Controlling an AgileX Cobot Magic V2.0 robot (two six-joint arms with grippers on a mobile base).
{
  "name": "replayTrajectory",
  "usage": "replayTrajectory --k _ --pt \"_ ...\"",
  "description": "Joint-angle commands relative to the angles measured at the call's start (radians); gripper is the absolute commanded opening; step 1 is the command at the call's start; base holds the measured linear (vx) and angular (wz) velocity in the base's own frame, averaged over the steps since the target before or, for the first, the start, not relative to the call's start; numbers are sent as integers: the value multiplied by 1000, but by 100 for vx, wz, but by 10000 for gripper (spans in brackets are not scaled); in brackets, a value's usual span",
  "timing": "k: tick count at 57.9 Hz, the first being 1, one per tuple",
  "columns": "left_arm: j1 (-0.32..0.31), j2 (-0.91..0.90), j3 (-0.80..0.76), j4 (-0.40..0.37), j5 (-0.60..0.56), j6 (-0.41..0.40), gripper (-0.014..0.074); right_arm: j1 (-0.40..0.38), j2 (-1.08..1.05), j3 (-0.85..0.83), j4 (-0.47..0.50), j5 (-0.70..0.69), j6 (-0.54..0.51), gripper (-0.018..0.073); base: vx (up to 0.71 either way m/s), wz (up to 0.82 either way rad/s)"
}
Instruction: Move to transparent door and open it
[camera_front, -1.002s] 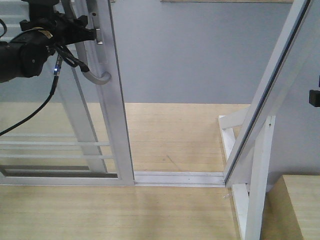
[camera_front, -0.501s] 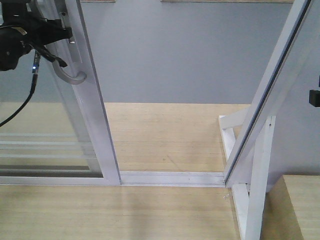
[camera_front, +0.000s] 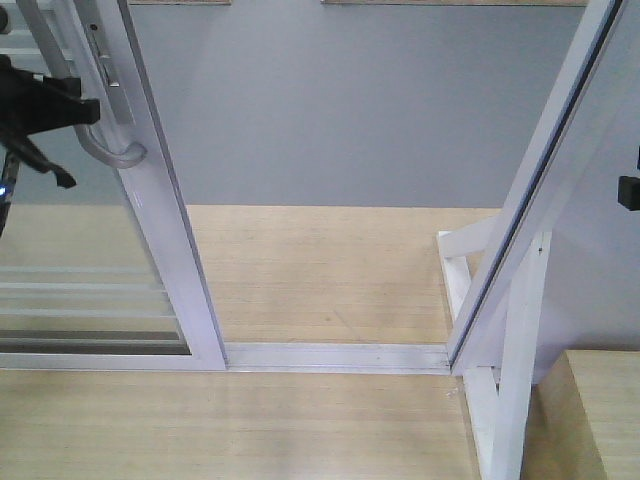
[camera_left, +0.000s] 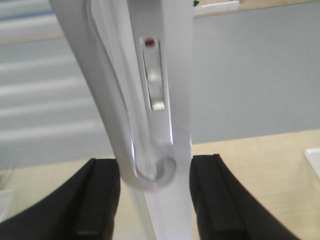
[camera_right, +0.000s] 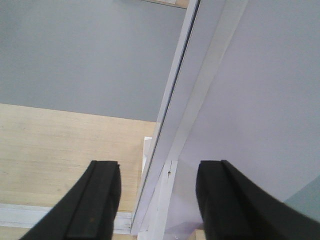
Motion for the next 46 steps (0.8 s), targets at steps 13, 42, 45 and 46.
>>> replayTrajectory --k 13,42,45,46 --pt "-3 -388 287 -7 -64 -4 440 -5 -13 -30 -8 -73 -4 417 0 0" --pt "-3 -858 396 -11 -57 -3 440 -5 -13 -30 -8 -71 -4 417 0 0" --pt "-3 -861 396 -11 -57 -3 440 -5 -13 -30 -8 -71 -4 417 0 0" --pt "-3 -862 396 -11 -59 -3 440 -5 -13 -30 -8 -71 -4 417 0 0"
